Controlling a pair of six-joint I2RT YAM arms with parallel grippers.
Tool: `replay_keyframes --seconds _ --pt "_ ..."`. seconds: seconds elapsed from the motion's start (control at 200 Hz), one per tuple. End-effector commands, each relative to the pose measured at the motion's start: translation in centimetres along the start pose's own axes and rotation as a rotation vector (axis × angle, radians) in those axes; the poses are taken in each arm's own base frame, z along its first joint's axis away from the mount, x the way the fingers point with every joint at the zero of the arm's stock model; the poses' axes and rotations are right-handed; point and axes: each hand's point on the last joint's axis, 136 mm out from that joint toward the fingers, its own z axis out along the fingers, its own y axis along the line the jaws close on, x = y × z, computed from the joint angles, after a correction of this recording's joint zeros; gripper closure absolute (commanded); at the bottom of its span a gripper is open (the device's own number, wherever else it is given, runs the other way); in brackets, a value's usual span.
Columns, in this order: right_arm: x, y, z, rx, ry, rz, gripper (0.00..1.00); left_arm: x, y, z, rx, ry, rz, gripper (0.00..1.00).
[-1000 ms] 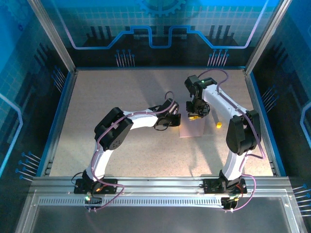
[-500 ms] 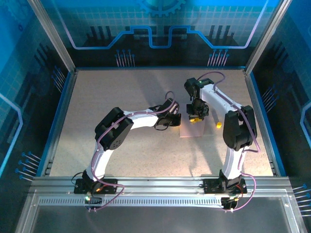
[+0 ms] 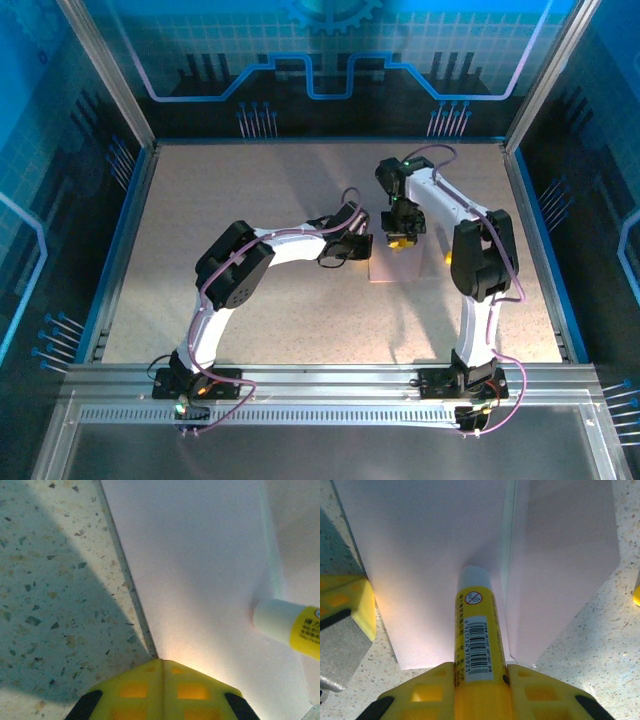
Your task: Place the letter into the envelope and seal it
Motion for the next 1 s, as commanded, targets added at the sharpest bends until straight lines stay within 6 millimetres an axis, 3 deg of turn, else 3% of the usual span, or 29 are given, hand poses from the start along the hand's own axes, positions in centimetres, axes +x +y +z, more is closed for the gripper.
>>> replay_keyframes --seconds 0.0,0.465,0.996 --pt "-0.9 -0.7 1.4 0.019 0.032 0.010 0.93 1.5 0.5 0.8 -0.021 0.058 0.029 1.00" --pt "-3.6 -0.4 0.9 -0.005 0.002 0.009 0.94 1.7 0.7 1.0 -0.029 0.069 0.034 1.00" --pt "-3.1 -0.4 -4.6 -0.061 -0.097 0.014 0.94 1.8 1.1 1.3 -0.042 0.077 0.039 1.00"
